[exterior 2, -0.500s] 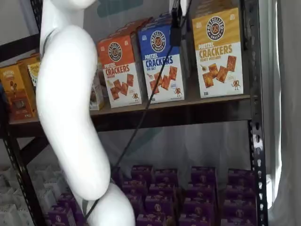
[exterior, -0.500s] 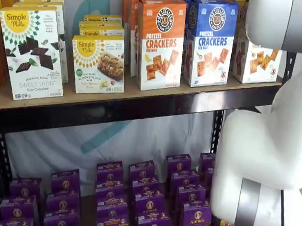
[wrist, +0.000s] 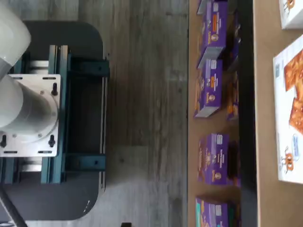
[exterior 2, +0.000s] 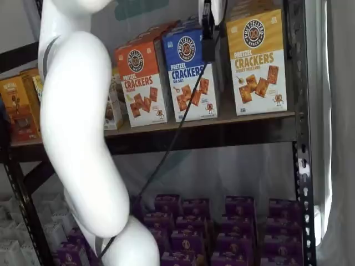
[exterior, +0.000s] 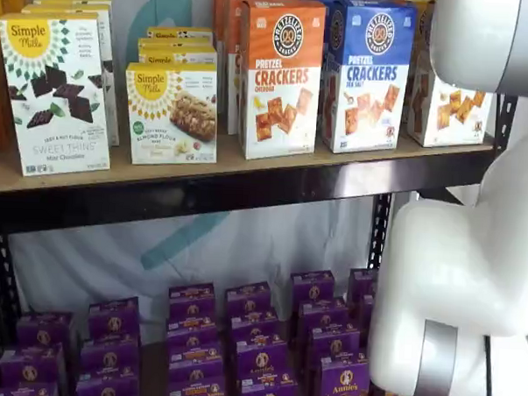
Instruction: Retrieve the yellow and white box located on the top shelf, the sixth one from the left
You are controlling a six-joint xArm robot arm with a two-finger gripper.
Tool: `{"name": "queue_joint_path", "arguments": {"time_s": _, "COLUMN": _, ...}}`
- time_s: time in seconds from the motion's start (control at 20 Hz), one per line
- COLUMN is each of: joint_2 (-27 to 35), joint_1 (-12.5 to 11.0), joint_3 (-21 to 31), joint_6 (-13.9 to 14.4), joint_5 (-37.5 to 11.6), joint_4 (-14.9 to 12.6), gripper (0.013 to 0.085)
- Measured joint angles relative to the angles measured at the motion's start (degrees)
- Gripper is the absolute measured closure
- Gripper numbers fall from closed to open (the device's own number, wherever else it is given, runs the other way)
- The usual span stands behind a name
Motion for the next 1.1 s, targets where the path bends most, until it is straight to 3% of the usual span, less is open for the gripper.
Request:
{"name": "queue_joint_path", "arguments": {"time_s": 0.55, "joint_2": 4.89, "joint_1": -2.4, "joint_3": -9.24, "joint_6": 1.78, "joint_5": -1.12, "joint_4": 7.29, "gripper": 0.013}}
{"name": "queue_joint_path", "arguments": {"time_s": 0.9, "joint_2": 9.39, "joint_1": -2.15, "joint_3": -16.11, "joint_6": 2.65, "joint_5": -1.82, "joint_4": 8.02, "gripper": 0.013}}
{"name": "queue_joint_path", "arguments": {"time_s": 1.1, "joint_2": 12.15, "joint_1": -3.12, "joint_3": -19.2, "joint_6": 3.06, "joint_5": -2.46, "joint_4": 10.34, "gripper": 0.013}}
